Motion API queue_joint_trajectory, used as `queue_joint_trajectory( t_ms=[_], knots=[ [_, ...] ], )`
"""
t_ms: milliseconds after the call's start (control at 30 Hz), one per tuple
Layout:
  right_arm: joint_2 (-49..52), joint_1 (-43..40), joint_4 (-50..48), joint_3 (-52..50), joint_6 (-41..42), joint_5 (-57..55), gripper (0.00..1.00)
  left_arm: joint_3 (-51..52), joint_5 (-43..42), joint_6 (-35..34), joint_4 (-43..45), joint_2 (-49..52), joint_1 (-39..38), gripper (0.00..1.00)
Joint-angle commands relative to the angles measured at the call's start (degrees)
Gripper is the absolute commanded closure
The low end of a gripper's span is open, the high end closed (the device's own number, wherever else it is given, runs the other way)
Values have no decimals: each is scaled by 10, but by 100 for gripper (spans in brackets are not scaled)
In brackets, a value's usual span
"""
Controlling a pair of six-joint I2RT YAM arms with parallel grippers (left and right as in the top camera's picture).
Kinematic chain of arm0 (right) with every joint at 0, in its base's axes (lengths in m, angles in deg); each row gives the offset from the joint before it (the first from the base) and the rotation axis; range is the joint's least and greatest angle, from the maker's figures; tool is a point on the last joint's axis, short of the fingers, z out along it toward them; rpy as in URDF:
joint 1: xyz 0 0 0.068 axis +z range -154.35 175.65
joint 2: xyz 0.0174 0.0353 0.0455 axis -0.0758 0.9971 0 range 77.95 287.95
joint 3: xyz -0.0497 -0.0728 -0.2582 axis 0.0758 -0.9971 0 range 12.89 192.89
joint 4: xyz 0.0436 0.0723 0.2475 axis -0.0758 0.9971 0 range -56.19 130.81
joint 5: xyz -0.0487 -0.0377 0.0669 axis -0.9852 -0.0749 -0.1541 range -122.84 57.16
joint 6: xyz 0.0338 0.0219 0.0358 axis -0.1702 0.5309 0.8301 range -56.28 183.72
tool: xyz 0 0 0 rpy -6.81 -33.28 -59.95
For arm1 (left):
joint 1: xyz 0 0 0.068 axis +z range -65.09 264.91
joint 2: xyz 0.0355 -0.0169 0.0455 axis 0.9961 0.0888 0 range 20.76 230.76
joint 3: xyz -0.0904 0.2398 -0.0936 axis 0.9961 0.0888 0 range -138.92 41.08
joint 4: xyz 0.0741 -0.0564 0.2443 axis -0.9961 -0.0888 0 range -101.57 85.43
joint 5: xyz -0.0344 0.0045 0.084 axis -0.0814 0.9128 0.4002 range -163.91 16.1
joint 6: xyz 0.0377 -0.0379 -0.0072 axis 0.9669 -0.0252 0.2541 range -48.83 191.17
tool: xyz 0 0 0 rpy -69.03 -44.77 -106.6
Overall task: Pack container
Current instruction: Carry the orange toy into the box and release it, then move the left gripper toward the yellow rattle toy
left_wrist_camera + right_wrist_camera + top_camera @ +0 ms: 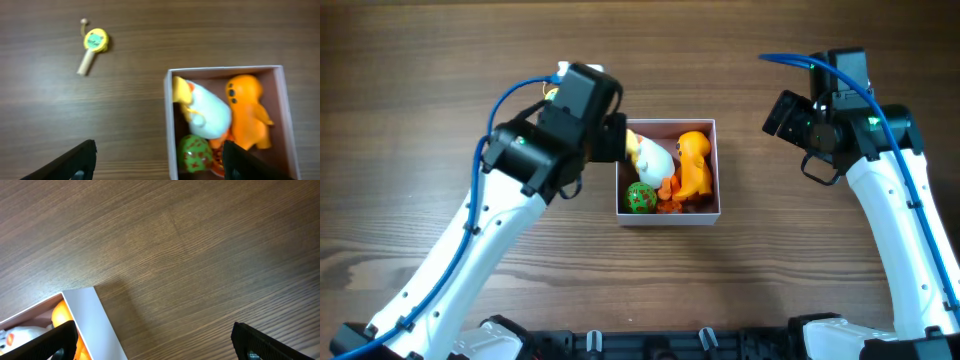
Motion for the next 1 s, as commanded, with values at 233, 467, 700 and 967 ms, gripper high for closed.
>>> queue_joint_trajectory(
  t_ms=[233,467,700,967],
  knots=[
    [2,-1,-1,1,-3,-10,0,-5,2,-10,-15,2,64,0],
    [2,-1,-1,1,-3,-10,0,-5,3,-10,-12,2,64,0],
    [2,-1,-1,1,-3,-10,0,-5,3,-10,-3,2,64,0],
    [2,-1,-1,1,-3,-10,0,-5,3,-10,-3,2,64,0]
  ],
)
